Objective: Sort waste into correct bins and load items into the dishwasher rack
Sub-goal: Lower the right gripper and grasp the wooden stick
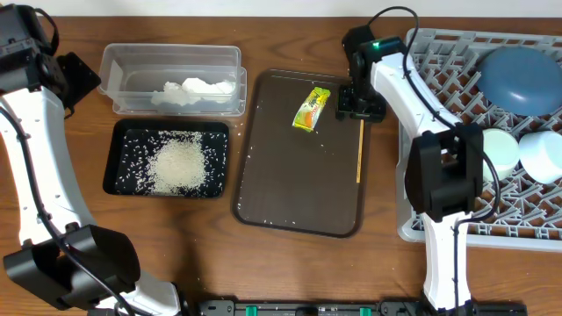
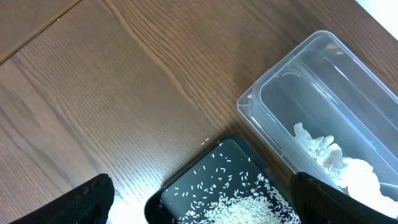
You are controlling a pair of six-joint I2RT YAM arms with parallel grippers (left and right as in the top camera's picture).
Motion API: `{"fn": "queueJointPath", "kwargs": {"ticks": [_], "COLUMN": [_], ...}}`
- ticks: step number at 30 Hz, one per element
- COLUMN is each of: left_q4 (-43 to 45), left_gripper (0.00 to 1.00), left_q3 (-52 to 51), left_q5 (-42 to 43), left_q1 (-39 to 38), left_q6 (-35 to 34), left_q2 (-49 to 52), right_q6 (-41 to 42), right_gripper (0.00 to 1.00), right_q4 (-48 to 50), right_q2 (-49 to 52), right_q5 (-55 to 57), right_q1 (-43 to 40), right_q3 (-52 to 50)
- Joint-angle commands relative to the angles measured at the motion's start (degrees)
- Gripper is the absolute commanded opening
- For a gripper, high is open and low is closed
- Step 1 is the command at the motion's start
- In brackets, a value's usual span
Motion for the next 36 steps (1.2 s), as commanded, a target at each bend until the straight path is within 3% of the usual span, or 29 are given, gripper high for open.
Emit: {"fn": "queueJointPath", "kwargs": {"ticks": [1,36], "left_q4": [-0.11,-0.11], "left_gripper": [0.93,0.92], "left_q3": [0.17,0.17], "left_q5": [-0.68,-0.68], "left_q1": [0.2,0.2], "left_q6": [-0.11,-0.11], "left_q2": [-0.17,-0.17], "right_q6": [0.76,2.89], "right_gripper": [0.59,0.57], "right_q4": [0.24,2.08], "right_q2": [1.14,1.46], "right_q5": [1.22,7.78], "right_q1": [0.52,1.55], "right_q3": [-0.79,-0.81]}}
